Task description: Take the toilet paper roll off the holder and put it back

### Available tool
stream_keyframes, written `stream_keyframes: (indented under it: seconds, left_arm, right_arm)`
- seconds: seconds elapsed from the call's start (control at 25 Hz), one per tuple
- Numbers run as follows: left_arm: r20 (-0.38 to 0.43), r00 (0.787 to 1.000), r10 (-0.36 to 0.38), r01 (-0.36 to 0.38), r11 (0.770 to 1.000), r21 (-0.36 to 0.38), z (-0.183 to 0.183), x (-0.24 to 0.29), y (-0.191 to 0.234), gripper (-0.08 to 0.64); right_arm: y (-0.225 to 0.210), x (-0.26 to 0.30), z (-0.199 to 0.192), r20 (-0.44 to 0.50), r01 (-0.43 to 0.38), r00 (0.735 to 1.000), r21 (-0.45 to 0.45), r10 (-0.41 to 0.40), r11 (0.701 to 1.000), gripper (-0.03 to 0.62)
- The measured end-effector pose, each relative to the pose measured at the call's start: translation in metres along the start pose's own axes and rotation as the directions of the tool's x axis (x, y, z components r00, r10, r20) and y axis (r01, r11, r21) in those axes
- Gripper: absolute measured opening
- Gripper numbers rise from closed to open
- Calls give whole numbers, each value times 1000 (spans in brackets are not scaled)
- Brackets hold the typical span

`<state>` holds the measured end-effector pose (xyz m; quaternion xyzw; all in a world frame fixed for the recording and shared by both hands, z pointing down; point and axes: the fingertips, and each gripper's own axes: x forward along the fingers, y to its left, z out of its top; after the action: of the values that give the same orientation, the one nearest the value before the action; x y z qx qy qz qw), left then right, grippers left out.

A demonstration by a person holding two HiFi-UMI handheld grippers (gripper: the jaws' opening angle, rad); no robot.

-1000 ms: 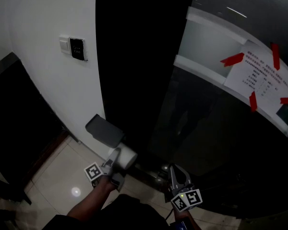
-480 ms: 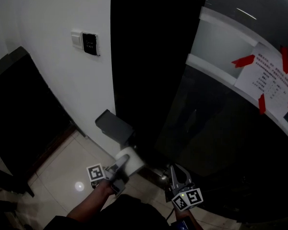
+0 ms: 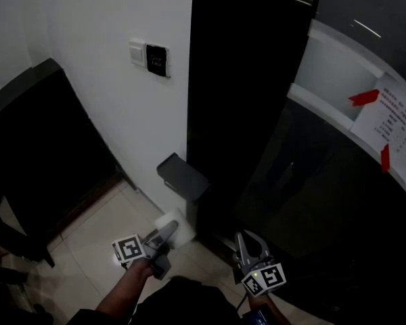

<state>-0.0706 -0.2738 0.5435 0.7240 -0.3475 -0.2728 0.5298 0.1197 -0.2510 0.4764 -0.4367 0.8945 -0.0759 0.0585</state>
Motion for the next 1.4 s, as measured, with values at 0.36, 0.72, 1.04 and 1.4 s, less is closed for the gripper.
stream_keyframes:
  seconds: [0.36,0.72,1.04,1.4]
  left_arm:
    - [159,987,12,-73,919,388,66,-41,-44,433]
    - [274,961,-50,-106,844,526,94,-65,-82,433]
    - [261,964,-47,-108,828,550,89,-63,-82,430]
    - [213,975,-54,-79,819,568,85,-54,-84,430]
  right_arm:
    - [13,10,-8,-20,-35,999,23,35,999,14]
    - [12,10,-10,-26,-28,999,29,28,999,13]
    - [11,9,-9,-23,-11,1000,31,12,999,13]
    - [8,11,-10,-16,-7,1000,35,7,999,14]
